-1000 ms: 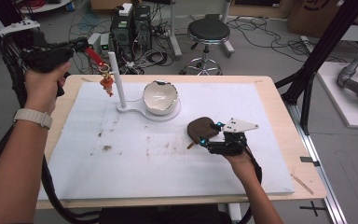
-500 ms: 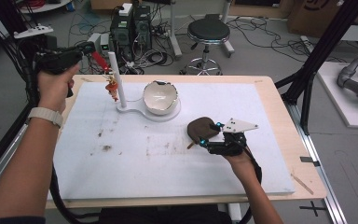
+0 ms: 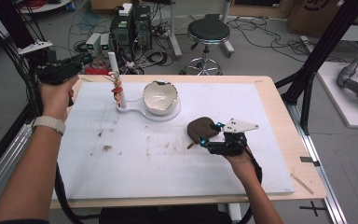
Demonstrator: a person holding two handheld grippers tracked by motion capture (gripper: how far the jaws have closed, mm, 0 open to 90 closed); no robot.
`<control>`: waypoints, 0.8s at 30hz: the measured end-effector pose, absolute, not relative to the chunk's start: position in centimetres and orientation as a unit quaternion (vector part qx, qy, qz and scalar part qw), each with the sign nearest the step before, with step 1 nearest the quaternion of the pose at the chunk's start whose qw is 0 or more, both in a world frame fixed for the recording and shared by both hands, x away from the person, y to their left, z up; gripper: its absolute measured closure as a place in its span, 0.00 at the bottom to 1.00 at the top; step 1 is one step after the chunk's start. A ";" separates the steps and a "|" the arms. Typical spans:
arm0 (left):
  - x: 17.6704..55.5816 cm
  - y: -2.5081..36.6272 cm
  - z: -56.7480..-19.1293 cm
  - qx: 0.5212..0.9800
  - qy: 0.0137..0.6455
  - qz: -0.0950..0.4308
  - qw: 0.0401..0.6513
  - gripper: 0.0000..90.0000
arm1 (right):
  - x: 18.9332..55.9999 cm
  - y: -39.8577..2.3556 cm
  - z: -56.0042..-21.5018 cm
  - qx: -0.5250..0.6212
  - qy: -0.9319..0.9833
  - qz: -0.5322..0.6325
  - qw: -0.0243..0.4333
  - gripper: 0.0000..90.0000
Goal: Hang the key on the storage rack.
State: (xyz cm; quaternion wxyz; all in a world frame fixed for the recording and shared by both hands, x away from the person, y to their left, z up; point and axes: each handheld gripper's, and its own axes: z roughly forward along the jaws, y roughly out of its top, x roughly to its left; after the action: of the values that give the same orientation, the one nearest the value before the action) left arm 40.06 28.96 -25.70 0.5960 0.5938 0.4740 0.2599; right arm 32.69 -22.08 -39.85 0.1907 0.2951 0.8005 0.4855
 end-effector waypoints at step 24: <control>28.8 28.1 -38.1 0.638 0.408 0.321 0.569 0.19 | 32.8 -24.4 -39.4 0.360 0.795 0.401 0.279 0.24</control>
State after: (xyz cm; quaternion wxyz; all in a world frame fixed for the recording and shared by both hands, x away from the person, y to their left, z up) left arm 28.80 28.15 -38.13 0.5688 0.6379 0.4085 0.3206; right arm 32.75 -24.39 -39.37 0.2791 0.3598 0.7948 0.4011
